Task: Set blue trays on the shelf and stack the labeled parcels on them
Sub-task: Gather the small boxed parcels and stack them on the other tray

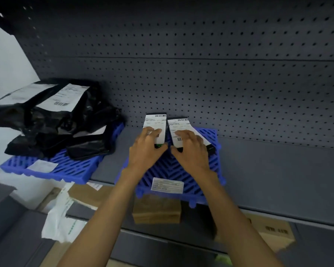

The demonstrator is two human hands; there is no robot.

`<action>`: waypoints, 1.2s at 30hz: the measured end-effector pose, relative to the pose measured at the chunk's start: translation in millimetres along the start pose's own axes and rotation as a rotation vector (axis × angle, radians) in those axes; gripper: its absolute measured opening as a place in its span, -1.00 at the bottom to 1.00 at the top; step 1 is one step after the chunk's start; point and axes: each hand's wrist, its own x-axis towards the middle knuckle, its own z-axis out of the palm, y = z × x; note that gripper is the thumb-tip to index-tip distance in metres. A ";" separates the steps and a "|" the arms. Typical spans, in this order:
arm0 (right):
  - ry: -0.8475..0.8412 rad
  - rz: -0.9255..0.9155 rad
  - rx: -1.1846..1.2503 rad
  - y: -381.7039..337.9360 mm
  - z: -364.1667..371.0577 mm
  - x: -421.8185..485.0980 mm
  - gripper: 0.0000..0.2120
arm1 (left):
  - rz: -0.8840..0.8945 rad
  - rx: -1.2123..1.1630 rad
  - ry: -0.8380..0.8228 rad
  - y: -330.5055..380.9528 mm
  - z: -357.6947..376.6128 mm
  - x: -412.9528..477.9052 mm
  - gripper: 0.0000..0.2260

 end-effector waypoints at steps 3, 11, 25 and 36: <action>0.005 0.048 -0.024 -7.9 6.4 4.9 -0.48 | 0.044 -0.051 -0.023 -6.3 4.2 13.7 -0.49; 0.010 0.055 0.033 -15.6 8.1 5.8 -0.56 | 0.143 -0.142 -0.129 -18.8 7.6 36.1 -0.53; -0.100 0.106 -0.280 54.3 -85.5 -75.8 -0.58 | 0.419 0.060 -0.123 60.4 2.3 -12.6 -0.60; -0.025 0.361 -0.497 183.6 -236.7 -271.6 -0.65 | 0.688 0.111 -0.225 275.3 67.8 -163.6 -0.64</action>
